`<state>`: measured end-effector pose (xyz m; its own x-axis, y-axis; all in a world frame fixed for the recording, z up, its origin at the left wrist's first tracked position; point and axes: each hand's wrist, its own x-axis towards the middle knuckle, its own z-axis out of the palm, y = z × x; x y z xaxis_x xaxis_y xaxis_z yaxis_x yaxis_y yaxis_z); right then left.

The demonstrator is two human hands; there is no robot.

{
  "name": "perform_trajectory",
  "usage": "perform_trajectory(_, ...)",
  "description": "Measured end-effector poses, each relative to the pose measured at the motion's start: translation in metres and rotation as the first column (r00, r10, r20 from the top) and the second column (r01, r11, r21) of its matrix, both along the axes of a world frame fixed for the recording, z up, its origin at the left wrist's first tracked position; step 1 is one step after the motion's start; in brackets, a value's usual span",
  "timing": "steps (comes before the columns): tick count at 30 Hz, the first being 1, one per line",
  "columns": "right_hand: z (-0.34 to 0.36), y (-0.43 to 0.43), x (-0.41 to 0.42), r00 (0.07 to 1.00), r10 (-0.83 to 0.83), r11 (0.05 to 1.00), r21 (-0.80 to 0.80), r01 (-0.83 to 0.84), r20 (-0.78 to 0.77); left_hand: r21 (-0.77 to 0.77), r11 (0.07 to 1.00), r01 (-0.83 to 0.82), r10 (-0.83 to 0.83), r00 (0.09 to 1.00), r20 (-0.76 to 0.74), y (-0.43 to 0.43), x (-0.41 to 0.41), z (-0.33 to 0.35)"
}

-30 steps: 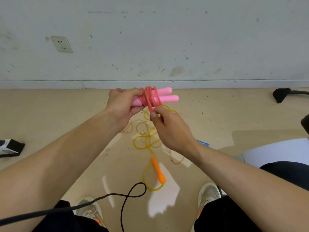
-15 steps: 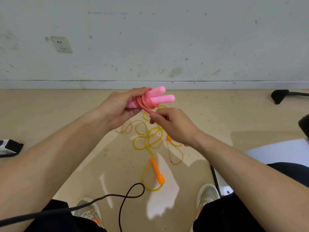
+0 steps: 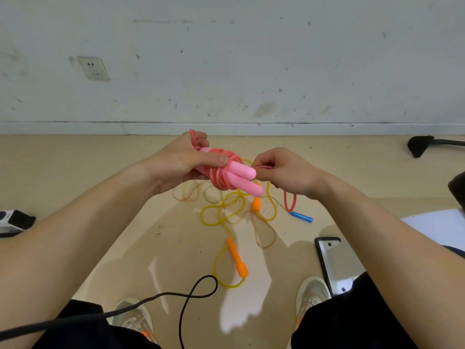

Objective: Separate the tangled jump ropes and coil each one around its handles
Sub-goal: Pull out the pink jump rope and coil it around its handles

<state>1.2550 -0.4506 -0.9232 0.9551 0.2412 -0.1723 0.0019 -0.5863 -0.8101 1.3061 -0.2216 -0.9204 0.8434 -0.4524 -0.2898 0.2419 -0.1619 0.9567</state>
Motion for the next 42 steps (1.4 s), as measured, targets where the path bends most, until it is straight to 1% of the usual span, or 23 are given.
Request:
perform_trajectory(2, 0.0, 0.004, 0.0, 0.997, -0.075, 0.997, 0.032, 0.075, -0.013, 0.042, 0.99, -0.134, 0.13, 0.988, 0.082, -0.005, -0.001, -0.001)
perform_trajectory(4, 0.0, 0.008, -0.001, 0.988, -0.152, 0.985, 0.081, 0.154, -0.033, 0.075, 0.96, -0.269, 0.249, 0.947, 0.205, -0.01, -0.002, -0.007)
perform_trajectory(5, 0.001, 0.009, -0.002, 0.98, -0.196, 0.973, 0.112, 0.2, -0.044, 0.064, 0.947, -0.316, 0.291, 0.923, 0.251, -0.012, -0.003, -0.011)
perform_trajectory(6, 0.003, 0.01, -0.003, 0.969, -0.24, 0.958, 0.149, 0.246, -0.055, 0.033, 0.935, -0.354, 0.333, 0.904, 0.269, -0.015, -0.004, -0.014)
perform_trajectory(8, 0.005, 0.011, -0.003, 0.949, -0.31, 0.927, 0.205, 0.315, -0.059, -0.03, 0.906, -0.423, 0.417, 0.876, 0.242, -0.017, -0.004, -0.017)
perform_trajectory(10, 0.005, 0.013, -0.003, 0.947, -0.319, 0.927, 0.197, 0.318, -0.023, -0.063, 0.873, -0.484, 0.485, 0.847, 0.215, -0.019, -0.001, -0.018)
perform_trajectory(11, 0.004, 0.015, -0.005, 0.956, -0.293, 0.946, 0.153, 0.287, 0.022, -0.073, 0.859, -0.507, 0.51, 0.833, 0.214, -0.02, 0.0, -0.018)
perform_trajectory(13, 0.002, 0.018, -0.008, 0.971, -0.183, 0.982, -0.008, 0.186, 0.157, -0.086, 0.839, -0.537, 0.542, 0.811, 0.22, -0.022, 0.0, -0.019)
perform_trajectory(15, 0.0, 0.018, -0.01, 0.955, -0.086, 0.974, -0.178, 0.141, 0.283, -0.093, 0.821, -0.563, 0.568, 0.792, 0.223, -0.025, 0.0, -0.023)
perform_trajectory(17, -0.001, 0.016, -0.008, 0.932, -0.058, 0.931, -0.317, 0.179, 0.357, -0.085, 0.812, -0.578, 0.58, 0.779, 0.237, -0.028, -0.002, -0.028)
perform_trajectory(20, -0.004, 0.017, -0.007, 0.909, -0.08, 0.843, -0.458, 0.281, 0.41, -0.048, 0.799, -0.6, 0.584, 0.753, 0.303, -0.03, -0.004, -0.037)
perform_trajectory(22, -0.007, 0.02, -0.007, 0.889, -0.105, 0.785, -0.511, 0.349, 0.445, 0.0, 0.788, -0.615, 0.566, 0.726, 0.389, -0.034, -0.009, -0.041)
perform_trajectory(24, -0.01, 0.019, -0.005, 0.888, -0.143, 0.76, -0.527, 0.381, 0.436, 0.03, 0.789, -0.614, 0.532, 0.706, 0.467, -0.038, -0.015, -0.042)
perform_trajectory(26, -0.011, 0.016, -0.001, 0.901, -0.177, 0.779, -0.503, 0.374, 0.395, 0.056, 0.802, -0.594, 0.487, 0.705, 0.516, -0.041, -0.019, -0.044)
perform_trajectory(29, -0.014, 0.014, 0.0, 0.914, -0.213, 0.828, -0.432, 0.357, 0.346, 0.127, 0.827, -0.547, 0.405, 0.738, 0.54, -0.039, -0.021, -0.045)
perform_trajectory(33, -0.019, 0.018, -0.001, 0.911, -0.281, 0.848, -0.366, 0.383, 0.301, 0.229, 0.837, -0.497, 0.301, 0.768, 0.566, -0.034, -0.02, -0.041)
perform_trajectory(36, -0.023, 0.023, -0.004, 0.875, -0.401, 0.86, -0.217, 0.462, 0.272, 0.279, 0.814, -0.51, 0.276, 0.76, 0.588, -0.035, -0.019, -0.039)
perform_trajectory(39, -0.027, 0.028, -0.007, 0.823, -0.516, 0.835, -0.075, 0.545, 0.238, 0.327, 0.785, -0.526, 0.282, 0.773, 0.568, -0.039, -0.023, -0.046)
perform_trajectory(42, -0.026, 0.028, -0.008, 0.794, -0.566, 0.818, 0.036, 0.574, 0.222, 0.348, 0.769, -0.536, 0.301, 0.784, 0.543, -0.041, -0.026, -0.056)
